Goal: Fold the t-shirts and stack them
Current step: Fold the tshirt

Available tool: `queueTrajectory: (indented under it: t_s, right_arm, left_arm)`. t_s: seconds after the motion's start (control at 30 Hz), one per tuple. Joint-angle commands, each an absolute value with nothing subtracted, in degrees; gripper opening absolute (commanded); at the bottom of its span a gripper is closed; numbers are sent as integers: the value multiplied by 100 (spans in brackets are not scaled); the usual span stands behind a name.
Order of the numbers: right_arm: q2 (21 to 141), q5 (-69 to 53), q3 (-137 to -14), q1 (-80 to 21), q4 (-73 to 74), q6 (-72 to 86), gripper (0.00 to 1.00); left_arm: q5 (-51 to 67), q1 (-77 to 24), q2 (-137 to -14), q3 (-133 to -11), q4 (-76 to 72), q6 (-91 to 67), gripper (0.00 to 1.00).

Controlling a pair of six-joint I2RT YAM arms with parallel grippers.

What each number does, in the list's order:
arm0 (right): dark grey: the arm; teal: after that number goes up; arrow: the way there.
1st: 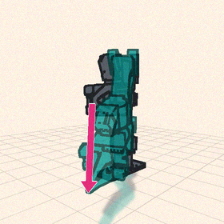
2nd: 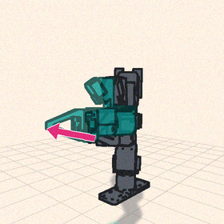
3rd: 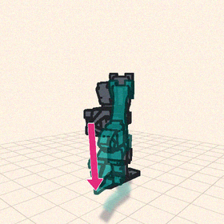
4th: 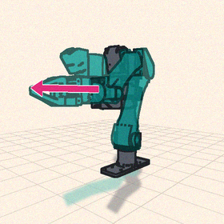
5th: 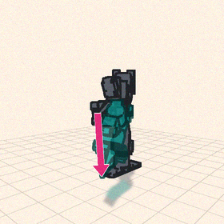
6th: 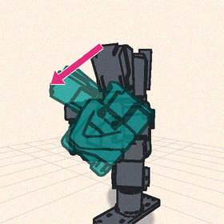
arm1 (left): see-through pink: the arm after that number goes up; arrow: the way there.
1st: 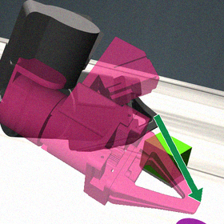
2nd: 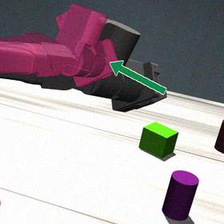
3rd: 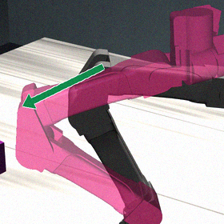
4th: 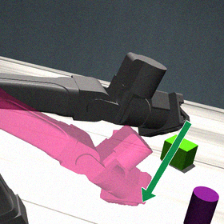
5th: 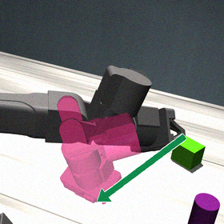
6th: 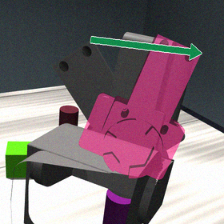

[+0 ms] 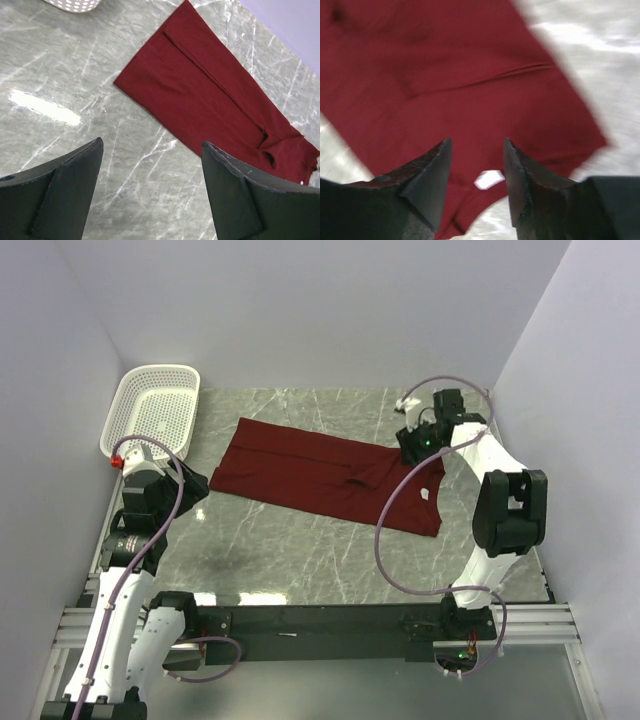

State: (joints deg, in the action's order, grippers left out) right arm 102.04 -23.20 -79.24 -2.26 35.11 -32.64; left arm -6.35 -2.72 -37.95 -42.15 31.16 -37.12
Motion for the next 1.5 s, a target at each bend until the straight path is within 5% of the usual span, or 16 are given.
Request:
queueTrajectory:
  t_s: [0.0, 0.13, 0.4, 0.77, 1.47]
  right_arm:
    - [10107, -3138, -7717, -378, 4096, -4158, 52]
    - [11072, -3558, -8612, -404, 4842, -3596, 40]
    - [10961, -3577, -8131, -764, 4553, -3857, 43]
    - [10679, -1864, -7629, -1801, 3560, -3604, 51]
    - [11048, -1336, -7884, -2030, 3524, -3454, 45]
  left_arm:
    - [-405, -290, -3674, -4149, 3041, -3832, 85]
    - [-351, -290, -3647, -4166, 3102, -3876, 85]
    - [-352, -290, -3524, -4157, 3208, -3885, 85]
    - [-360, -290, -3542, -4122, 3199, -3902, 85]
    - [-352, -290, -3524, -4105, 3182, -3893, 85]
